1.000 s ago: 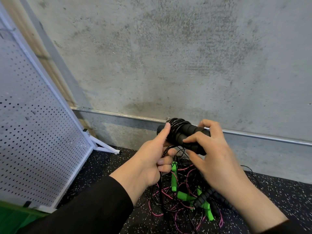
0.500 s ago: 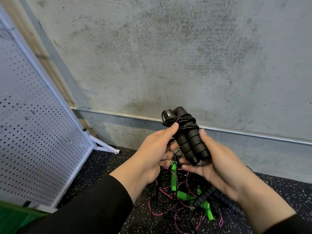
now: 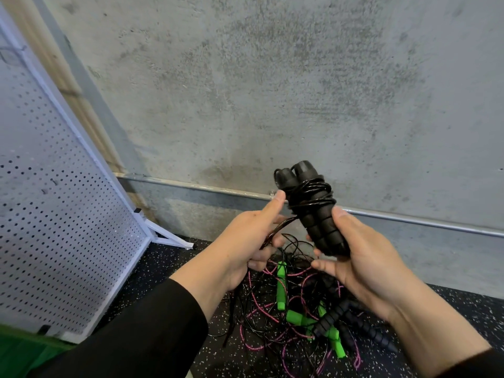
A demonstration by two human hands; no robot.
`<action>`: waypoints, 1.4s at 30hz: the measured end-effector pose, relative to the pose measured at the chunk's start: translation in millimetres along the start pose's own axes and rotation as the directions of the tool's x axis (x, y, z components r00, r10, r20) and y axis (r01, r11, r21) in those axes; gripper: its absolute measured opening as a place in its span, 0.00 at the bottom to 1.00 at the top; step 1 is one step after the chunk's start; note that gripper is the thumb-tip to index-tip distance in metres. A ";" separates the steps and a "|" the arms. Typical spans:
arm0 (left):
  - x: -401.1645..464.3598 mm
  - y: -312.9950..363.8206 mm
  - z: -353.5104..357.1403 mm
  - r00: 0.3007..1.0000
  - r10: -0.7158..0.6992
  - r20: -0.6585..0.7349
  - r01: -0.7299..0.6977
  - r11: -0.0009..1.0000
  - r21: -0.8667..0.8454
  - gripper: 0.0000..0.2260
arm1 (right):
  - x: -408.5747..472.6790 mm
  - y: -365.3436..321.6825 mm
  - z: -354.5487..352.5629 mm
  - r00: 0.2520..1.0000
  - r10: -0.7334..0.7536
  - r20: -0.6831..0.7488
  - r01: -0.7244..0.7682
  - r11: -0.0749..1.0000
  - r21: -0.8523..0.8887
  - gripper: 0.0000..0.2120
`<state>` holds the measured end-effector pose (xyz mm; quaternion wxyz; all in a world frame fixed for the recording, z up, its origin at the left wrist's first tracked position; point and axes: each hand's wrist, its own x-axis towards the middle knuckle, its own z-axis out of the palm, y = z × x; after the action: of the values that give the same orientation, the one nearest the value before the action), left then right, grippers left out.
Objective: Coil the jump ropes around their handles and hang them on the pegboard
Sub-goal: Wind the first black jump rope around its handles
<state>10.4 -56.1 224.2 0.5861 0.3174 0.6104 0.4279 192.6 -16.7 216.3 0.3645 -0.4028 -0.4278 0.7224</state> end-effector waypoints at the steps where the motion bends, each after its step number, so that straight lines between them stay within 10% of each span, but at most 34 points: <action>1: -0.5 0.9 -1.8 1.000 -0.028 0.004 0.028 0.999 0.020 0.35 | 1.4 -0.6 -3.0 0.999 -0.038 -0.034 0.036 0.997 -0.067 0.14; 12: -3.2 4.2 2.4 0.997 -0.070 0.016 0.071 0.996 -0.062 0.37 | 14.4 4.3 -21.5 0.967 -0.256 -0.006 0.191 0.738 -0.647 0.18; 30: 1.0 -14.8 13.1 0.996 0.004 -0.094 -0.009 0.998 -0.057 0.20 | 4.8 24.2 2.4 0.882 -0.463 0.086 0.246 0.297 -0.923 0.34; 37: 1.0 -6.6 8.2 0.994 0.061 -0.092 -0.074 0.986 -0.151 0.21 | 4.0 13.1 1.8 0.878 -0.478 0.031 0.381 0.658 -0.649 0.11; 42: -1.9 -6.7 11.8 0.983 0.163 -0.085 -0.168 0.984 -0.064 0.19 | 4.1 8.7 4.8 0.996 -0.075 -0.049 0.079 0.994 0.074 0.17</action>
<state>23.1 -59.0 219.7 0.5347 0.3287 0.5892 0.5088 185.0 -18.0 208.8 0.4170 -0.3886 -0.4068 0.7139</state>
